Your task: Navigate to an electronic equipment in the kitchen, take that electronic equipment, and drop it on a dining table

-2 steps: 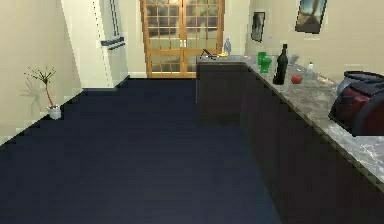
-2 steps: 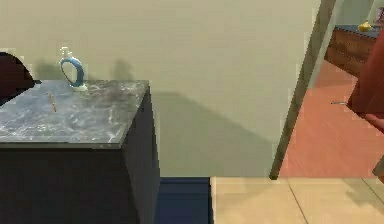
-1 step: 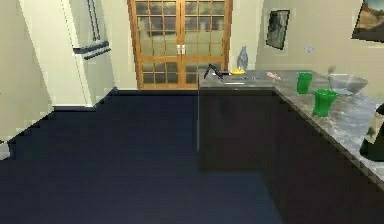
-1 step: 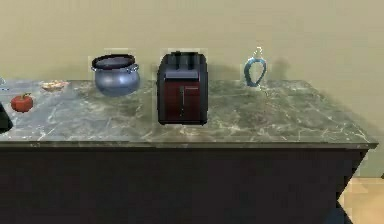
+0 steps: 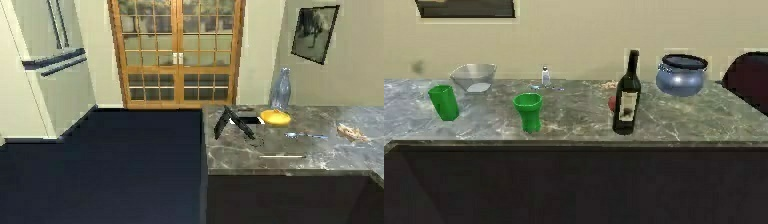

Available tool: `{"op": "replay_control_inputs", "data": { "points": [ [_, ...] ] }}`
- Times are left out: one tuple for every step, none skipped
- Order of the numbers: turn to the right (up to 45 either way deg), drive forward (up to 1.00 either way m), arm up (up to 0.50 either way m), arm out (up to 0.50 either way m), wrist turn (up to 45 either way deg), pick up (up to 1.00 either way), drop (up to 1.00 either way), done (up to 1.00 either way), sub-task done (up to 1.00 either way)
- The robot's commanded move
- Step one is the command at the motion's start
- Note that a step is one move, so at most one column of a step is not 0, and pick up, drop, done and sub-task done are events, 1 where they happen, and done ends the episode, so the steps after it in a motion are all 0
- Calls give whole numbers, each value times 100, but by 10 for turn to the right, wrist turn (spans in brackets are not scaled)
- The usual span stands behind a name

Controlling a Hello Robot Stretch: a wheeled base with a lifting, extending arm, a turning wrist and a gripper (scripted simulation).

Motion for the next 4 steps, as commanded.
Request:
{"op": "replay_control_inputs", "data": {
  "points": [
    [-450, 0, 0, 0, 0, 0, 0, 0, 0],
    [-270, 0, 0, 0, 0, 0, 0, 0, 0],
    [0, 0, 50, 0, 0, 0, 0, 0, 0],
    [0, 0, 38, 0, 0, 0, 0, 0, 0]
  ]
}}
